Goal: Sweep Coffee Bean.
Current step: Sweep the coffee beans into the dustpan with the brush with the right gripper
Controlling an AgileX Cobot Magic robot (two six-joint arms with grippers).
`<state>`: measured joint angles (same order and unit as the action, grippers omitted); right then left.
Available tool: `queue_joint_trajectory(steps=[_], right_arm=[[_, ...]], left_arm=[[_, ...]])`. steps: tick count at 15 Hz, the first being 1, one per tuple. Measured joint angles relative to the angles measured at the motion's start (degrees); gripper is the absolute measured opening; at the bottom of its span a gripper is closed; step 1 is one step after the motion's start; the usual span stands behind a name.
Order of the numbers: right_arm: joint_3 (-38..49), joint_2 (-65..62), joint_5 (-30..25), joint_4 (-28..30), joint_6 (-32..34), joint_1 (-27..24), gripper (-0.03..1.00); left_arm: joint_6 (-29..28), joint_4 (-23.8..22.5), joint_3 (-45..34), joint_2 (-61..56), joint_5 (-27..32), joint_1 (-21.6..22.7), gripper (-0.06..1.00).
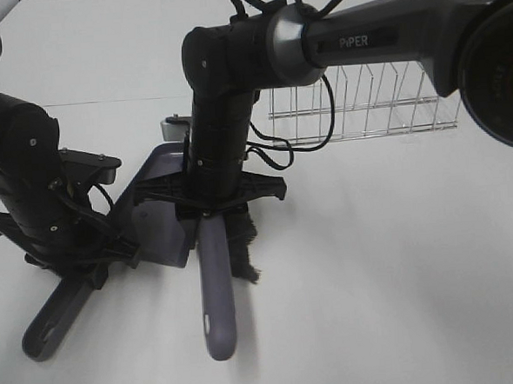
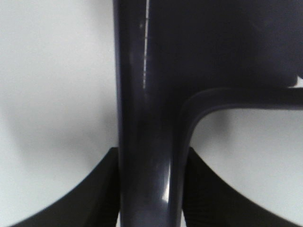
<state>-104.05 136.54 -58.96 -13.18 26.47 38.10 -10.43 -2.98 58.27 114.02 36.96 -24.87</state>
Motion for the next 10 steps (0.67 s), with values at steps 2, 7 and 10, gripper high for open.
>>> queue_joint_trajectory(steps=[2,7,10], right_arm=[[-3.4,0.5,0.1,-2.3,-0.2,0.0,0.28],[-7.1,0.9,-0.6,-1.1,-0.2,0.0,0.28],[-9.2,1.0,-7.2,5.2,-0.2,0.0,0.28]], left_arm=[[0.0,0.0,0.0,0.0,0.0,0.0,0.31],[0.2,0.0,0.0,0.0,-0.1,0.0,0.31],[0.2,0.0,0.0,0.0,-0.1,0.0,0.31]])
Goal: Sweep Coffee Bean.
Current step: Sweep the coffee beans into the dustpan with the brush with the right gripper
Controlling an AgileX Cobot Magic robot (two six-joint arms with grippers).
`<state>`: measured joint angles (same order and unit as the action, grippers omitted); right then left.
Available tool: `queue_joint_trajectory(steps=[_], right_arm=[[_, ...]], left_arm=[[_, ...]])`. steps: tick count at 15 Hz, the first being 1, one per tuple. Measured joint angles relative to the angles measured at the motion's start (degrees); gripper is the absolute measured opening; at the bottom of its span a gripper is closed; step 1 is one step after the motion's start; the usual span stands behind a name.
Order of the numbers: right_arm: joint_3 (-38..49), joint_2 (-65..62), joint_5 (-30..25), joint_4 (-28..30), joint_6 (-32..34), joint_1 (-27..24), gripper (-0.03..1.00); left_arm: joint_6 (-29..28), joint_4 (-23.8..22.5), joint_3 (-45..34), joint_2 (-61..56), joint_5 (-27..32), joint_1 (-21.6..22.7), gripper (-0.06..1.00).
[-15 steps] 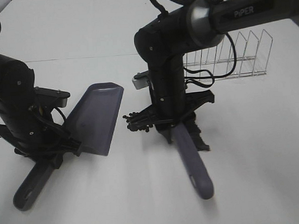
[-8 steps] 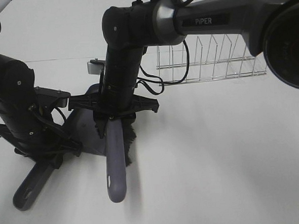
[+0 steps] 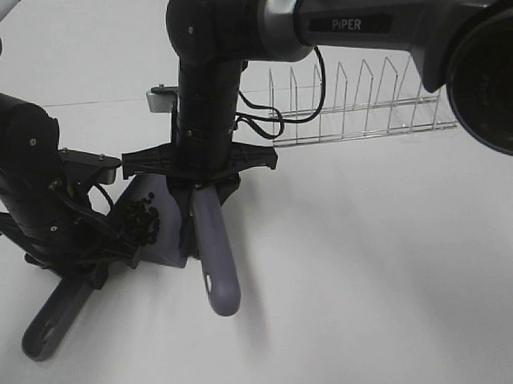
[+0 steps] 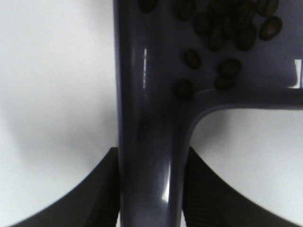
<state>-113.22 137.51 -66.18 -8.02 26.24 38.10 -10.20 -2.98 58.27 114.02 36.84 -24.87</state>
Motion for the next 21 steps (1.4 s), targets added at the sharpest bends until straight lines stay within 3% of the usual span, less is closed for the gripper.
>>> queue_joint_trajectory(steps=[3,8,9,13,15,21], right_arm=[[-4.2,0.1,-3.7,7.4,-0.7,0.0,0.28],[-6.3,-0.6,-3.7,20.8,-6.0,-0.5,0.28],[-6.0,-0.9,-3.7,21.0,-6.8,-1.3,0.28],[9.4,-8.4,-3.7,21.8,-7.9,-8.0,0.28],[14.6,-10.2,-3.7,21.9,-8.4,-8.7,0.28],[15.1,-6.5,-3.7,15.8,-8.4,-8.1,0.28]], left_arm=[[0.0,0.0,0.0,0.0,0.0,0.0,0.31],[0.0,0.0,0.0,0.0,0.1,0.0,0.31],[0.0,0.0,0.0,0.0,0.2,0.0,0.31],[0.0,0.0,0.2,0.1,0.4,0.0,0.31],[0.0,0.0,0.2,0.1,0.4,0.0,0.31],[0.1,0.0,0.2,0.1,0.4,0.0,0.31]])
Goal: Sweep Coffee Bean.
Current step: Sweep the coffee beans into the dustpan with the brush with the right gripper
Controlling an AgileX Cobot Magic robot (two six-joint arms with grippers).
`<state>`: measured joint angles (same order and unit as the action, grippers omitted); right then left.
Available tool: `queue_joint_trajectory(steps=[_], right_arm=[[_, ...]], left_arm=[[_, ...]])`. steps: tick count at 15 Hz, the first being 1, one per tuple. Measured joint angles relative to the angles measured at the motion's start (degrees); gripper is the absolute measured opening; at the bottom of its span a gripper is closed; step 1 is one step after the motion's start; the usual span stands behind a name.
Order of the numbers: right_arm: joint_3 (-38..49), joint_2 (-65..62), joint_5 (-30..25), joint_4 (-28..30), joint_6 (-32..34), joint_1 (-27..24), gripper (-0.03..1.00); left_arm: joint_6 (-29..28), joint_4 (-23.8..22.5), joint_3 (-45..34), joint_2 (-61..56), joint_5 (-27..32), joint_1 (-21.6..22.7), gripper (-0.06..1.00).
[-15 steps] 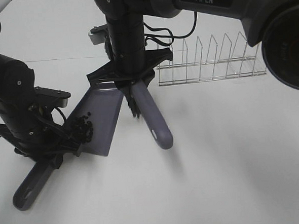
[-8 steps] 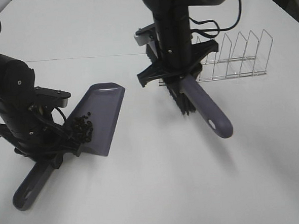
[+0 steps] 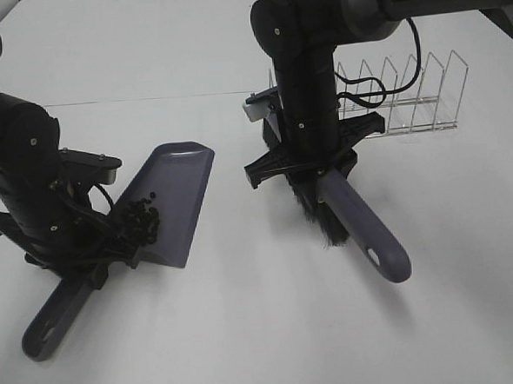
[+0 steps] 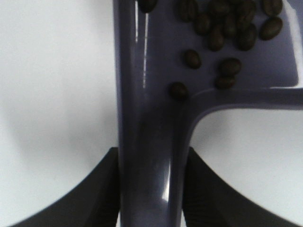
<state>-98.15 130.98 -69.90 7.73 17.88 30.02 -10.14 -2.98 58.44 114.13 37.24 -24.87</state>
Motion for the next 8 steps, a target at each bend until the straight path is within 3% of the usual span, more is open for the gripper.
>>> queue_joint_trajectory(steps=[6,8], right_arm=[[-2.6,4.0,0.5,-8.6,-0.4,5.6,0.28],[-9.1,6.2,0.5,-13.3,-1.4,9.5,0.28]], left_arm=[[0.2,0.0,0.0,0.0,0.0,0.0,0.31],[0.3,0.0,0.0,0.0,0.0,0.0,0.31]])
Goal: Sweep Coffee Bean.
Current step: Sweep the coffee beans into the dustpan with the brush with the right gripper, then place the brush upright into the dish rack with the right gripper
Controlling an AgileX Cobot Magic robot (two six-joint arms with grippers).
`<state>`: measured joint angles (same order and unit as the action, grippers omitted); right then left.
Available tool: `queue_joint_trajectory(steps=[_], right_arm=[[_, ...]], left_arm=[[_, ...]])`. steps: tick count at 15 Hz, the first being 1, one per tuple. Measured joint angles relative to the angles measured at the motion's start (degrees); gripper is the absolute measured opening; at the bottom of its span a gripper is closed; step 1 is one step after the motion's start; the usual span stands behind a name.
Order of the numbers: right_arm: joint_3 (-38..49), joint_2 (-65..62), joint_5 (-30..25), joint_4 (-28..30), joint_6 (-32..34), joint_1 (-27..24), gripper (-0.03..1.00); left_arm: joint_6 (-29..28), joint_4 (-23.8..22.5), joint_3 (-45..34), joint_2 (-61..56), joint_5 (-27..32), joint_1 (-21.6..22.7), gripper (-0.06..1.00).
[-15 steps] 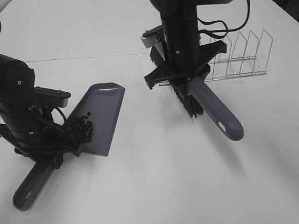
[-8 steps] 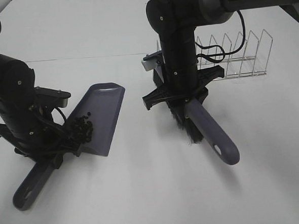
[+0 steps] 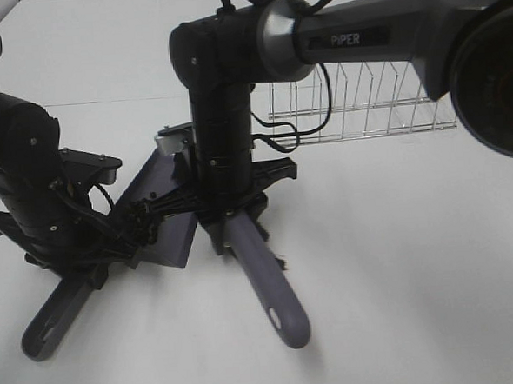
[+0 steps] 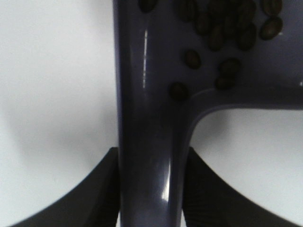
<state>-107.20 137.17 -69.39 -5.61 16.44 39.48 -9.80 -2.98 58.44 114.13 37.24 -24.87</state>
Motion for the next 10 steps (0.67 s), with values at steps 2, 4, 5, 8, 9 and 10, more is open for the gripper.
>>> queue_joint_trajectory(steps=[2,4,5,8,9,10], right_arm=[[-4.9,1.1,-0.3,-3.2,-0.7,1.6,0.28],[-9.6,1.8,-0.7,-2.1,-0.4,1.3,0.28],[-12.3,1.9,-0.7,-0.1,-0.2,1.0,0.28],[-15.2,-0.5,-0.6,3.8,0.2,0.5,0.28],[-15.3,-1.5,-0.7,4.0,0.2,0.3,0.28],[-15.3,-2.5,-0.7,4.0,0.2,-0.1,0.28]], left_arm=[[0.2,0.1,0.0,0.0,-0.1,0.0,0.31],[0.7,0.1,0.0,0.0,-0.1,0.0,0.31],[0.8,0.1,0.0,0.0,-0.1,0.0,0.31],[0.9,0.1,0.0,0.0,-0.1,0.0,0.31],[0.9,0.1,0.0,0.0,-0.1,0.0,0.31],[0.9,0.2,0.0,0.0,-0.1,0.0,0.31]])
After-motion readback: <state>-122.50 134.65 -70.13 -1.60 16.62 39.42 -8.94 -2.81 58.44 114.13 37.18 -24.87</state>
